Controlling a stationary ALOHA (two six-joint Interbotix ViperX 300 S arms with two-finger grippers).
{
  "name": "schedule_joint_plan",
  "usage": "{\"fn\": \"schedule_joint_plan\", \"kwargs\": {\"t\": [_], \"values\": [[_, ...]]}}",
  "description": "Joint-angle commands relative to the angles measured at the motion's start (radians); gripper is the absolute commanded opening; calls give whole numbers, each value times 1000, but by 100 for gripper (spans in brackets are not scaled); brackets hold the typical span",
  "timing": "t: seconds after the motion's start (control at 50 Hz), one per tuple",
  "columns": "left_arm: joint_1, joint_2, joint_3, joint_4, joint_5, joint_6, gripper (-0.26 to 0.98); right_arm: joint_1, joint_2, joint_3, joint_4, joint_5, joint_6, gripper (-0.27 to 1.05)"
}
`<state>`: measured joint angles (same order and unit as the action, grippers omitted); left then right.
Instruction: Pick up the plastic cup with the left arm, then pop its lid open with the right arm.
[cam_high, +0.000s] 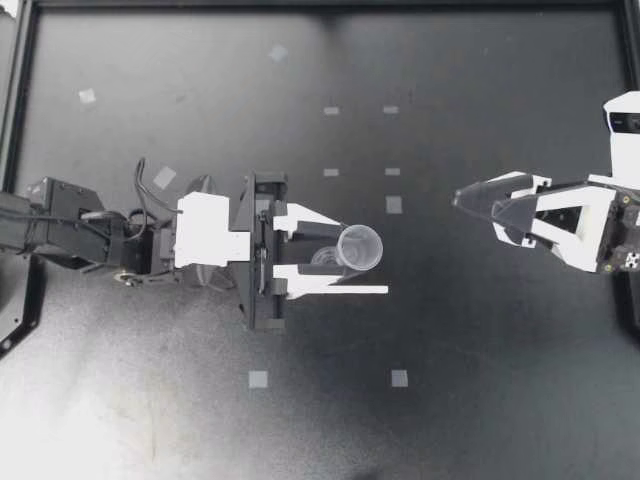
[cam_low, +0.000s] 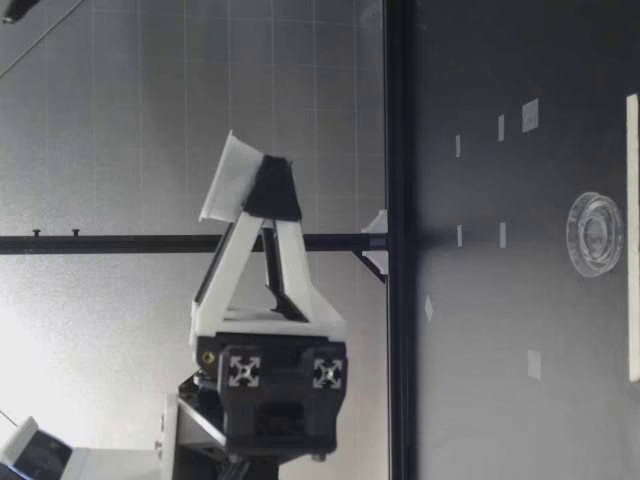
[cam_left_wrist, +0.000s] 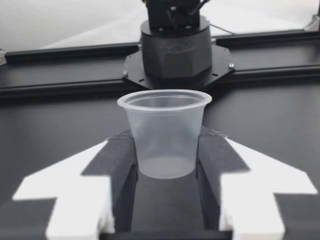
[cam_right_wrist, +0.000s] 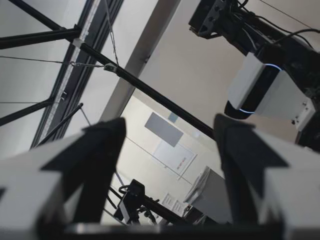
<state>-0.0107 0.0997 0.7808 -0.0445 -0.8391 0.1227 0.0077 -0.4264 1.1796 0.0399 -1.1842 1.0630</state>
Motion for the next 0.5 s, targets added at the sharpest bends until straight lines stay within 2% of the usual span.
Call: {"fn": "schedule_joint_plan", "kwargs": {"t": [0.0,0.48], "values": [[2,-11,-15,0,-3,-2,24,-5,2,-11,2,-3,-2,70],[2,-11,-18,0,3,0,24,-5,6,-5,0,14,-17,69]]}}
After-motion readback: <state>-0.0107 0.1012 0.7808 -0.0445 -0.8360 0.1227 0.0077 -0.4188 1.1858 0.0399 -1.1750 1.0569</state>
